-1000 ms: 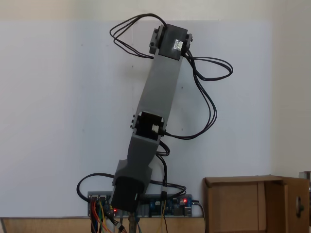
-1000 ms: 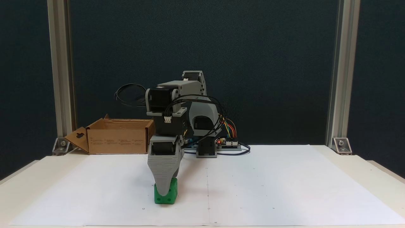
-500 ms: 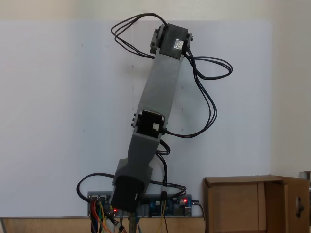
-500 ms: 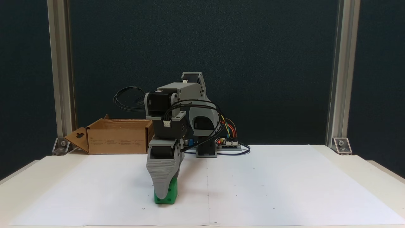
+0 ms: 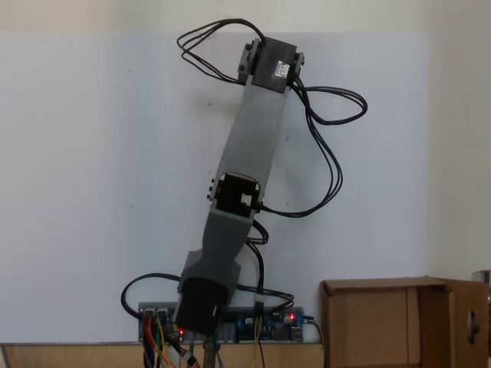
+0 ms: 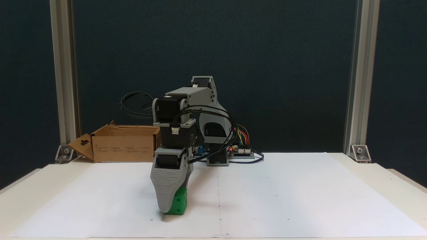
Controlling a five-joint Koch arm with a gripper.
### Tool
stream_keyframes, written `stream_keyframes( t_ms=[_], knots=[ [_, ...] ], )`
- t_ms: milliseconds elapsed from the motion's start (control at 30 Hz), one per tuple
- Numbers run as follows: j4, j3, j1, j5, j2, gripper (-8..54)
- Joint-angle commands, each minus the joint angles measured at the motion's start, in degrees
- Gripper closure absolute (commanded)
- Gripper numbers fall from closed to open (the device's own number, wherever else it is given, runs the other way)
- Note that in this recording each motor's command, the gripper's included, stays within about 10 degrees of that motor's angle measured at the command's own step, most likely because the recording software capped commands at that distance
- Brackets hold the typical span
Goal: Grasp a green dice and put it in the bin.
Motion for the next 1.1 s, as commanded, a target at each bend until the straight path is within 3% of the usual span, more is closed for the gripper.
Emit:
stream_keyframes(
  t_ms=[0,467,667,867,1067],
  knots=[
    [-0.4,-0.7,0.0,2.8,0.5,2.5],
    [-1.6,-0.7,-0.1,2.7,-0.8,2.8],
    [-1.5,-0.7,-0.1,2.7,-0.8,13.1],
    [-1.5,-0.7,-0.1,2.7,-0.8,33.7],
    [-1.5,-0.7,0.4,3.9,-0.7,33.9]
  ],
)
